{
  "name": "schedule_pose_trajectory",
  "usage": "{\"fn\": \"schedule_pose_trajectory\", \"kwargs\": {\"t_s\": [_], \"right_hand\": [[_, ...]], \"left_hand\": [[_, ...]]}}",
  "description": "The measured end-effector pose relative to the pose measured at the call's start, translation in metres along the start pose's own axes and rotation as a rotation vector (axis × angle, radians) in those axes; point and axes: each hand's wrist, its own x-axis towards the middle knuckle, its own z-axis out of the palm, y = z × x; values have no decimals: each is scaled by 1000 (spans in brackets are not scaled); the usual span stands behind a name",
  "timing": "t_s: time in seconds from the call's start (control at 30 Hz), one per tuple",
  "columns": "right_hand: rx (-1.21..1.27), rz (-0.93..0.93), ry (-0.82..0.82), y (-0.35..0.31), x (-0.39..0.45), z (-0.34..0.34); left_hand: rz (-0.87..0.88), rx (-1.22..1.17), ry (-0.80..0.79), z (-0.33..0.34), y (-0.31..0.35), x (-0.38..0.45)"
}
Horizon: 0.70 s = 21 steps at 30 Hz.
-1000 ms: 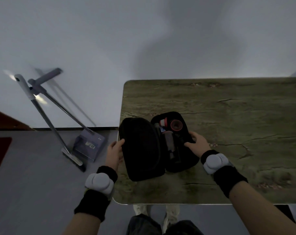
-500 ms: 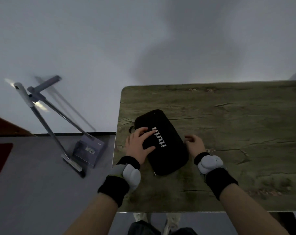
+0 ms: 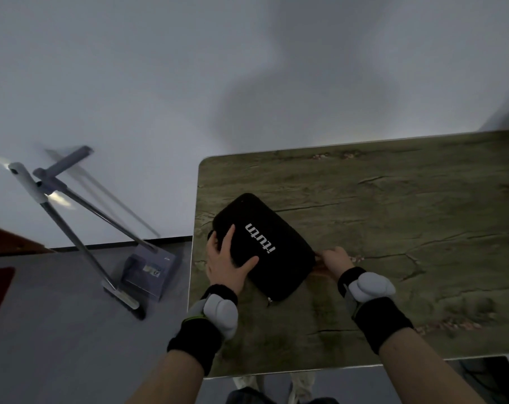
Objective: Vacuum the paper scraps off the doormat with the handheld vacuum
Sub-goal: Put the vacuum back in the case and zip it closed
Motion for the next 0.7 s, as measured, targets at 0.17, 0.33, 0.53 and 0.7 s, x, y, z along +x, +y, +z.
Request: {"fn": "schedule_pose_trajectory", "kwargs": {"t_s": [0.17,0.33,0.53,0.7], "right_hand": [[135,-163,-22,3,-20,14],[-67,127,-166,30,-30,39],[60,157,-197,41,-38,50],[22,109,-247,47,-43,46]], "left_hand": [[-216,30,93,2,7,9],[-256,50,75,2,6,12],[-258,26,75,4,4,9],[-263,5,52,2,6,8]]}}
